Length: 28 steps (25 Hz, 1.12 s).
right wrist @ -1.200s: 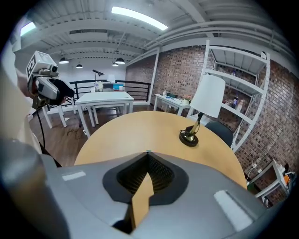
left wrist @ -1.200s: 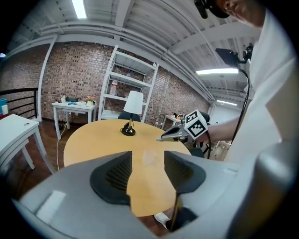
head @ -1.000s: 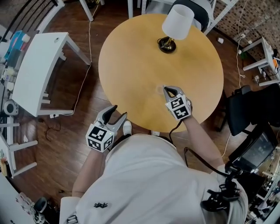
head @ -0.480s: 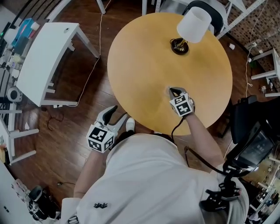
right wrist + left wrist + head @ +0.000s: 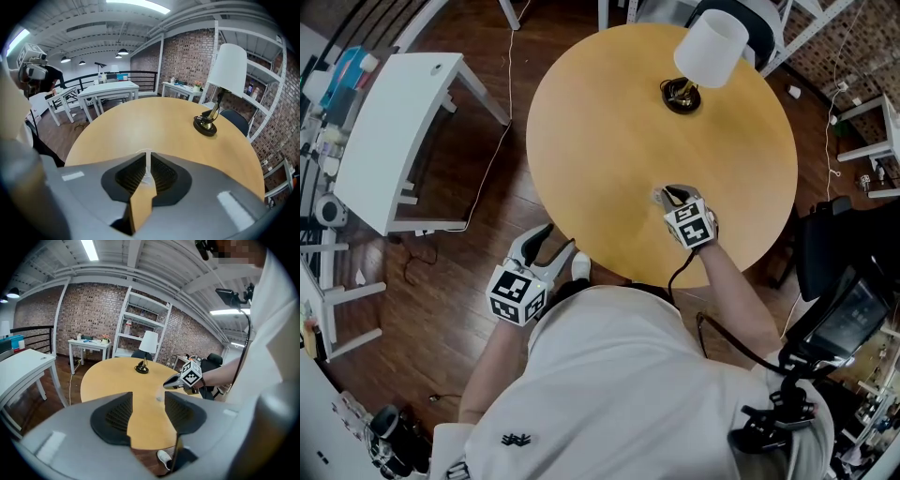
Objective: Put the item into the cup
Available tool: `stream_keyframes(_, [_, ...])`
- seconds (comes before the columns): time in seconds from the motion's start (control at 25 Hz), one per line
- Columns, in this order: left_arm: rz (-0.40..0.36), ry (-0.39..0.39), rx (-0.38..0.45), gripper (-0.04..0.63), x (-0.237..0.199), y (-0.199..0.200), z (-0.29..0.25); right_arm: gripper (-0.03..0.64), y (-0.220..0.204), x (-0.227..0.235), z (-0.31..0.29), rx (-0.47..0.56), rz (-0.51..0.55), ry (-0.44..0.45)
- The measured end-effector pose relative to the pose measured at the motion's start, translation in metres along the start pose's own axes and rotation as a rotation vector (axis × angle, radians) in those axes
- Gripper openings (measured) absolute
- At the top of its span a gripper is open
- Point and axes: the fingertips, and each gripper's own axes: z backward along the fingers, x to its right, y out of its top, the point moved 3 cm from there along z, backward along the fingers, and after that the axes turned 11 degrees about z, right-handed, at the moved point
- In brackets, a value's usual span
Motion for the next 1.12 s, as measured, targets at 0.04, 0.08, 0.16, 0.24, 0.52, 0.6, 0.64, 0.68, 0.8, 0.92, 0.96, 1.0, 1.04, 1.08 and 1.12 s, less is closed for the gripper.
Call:
stream_keyframes(0.04, [-0.003,-0.005,-0.002,0.186,0.000,0.001,-0.002,0.035,0.000,0.001,0.001,0.000,-0.003,-0.005])
stream_keyframes(0.08, [-0.006,-0.010,-0.004,0.186,-0.001,0.003,-0.003,0.035,0.000,0.003,0.002,-0.001,-0.007,-0.010])
stream_keyframes(0.16, [-0.011,-0.020,-0.008,0.186,-0.003,0.006,-0.006,0.031,0.001,0.005,0.004,-0.002,-0.019,-0.020])
stream_keyframes(0.24, [-0.017,-0.033,-0.011,0.186,-0.004,0.010,-0.010,0.031,0.001,0.009,0.006,-0.001,-0.031,-0.031])
stream_keyframes(0.52, [-0.050,-0.111,-0.028,0.186,-0.009,0.010,-0.005,0.031,0.010,-0.003,0.033,0.014,-0.078,-0.105])
stream_keyframes(0.6, [-0.064,-0.143,-0.031,0.186,-0.012,0.009,-0.003,0.032,0.015,-0.010,0.045,0.027,-0.100,-0.137])
stream_keyframes(0.64, [-0.070,-0.160,-0.035,0.186,-0.013,0.007,-0.003,0.032,0.016,-0.014,0.051,0.034,-0.111,-0.152])
stream_keyframes(0.68, [-0.073,-0.177,-0.039,0.186,-0.014,0.005,-0.004,0.031,0.017,-0.019,0.059,0.040,-0.124,-0.166])
stream_keyframes(0.8, [-0.068,-0.234,-0.058,0.186,-0.018,-0.004,-0.008,0.032,0.016,-0.035,0.086,0.051,-0.173,-0.204])
stream_keyframes(0.92, [-0.082,-0.276,-0.089,0.186,-0.023,-0.015,-0.012,0.042,0.011,-0.054,0.117,0.054,-0.210,-0.244])
stream_keyframes(0.96, [-0.089,-0.286,-0.097,0.186,-0.024,-0.017,-0.012,0.047,0.010,-0.060,0.127,0.055,-0.219,-0.255])
stream_keyframes(1.0, [-0.097,-0.293,-0.101,0.186,-0.024,-0.017,-0.012,0.050,0.008,-0.066,0.136,0.056,-0.227,-0.265])
stream_keyframes(1.04, [-0.107,-0.298,-0.101,0.186,-0.023,-0.017,-0.010,0.058,0.007,-0.071,0.146,0.060,-0.235,-0.274])
stream_keyframes(1.08, [-0.118,-0.299,-0.097,0.186,-0.021,-0.015,-0.009,0.062,0.005,-0.074,0.155,0.065,-0.240,-0.282])
stream_keyframes(1.12, [-0.128,-0.296,-0.089,0.186,-0.018,-0.014,-0.007,0.065,0.004,-0.078,0.164,0.074,-0.243,-0.289])
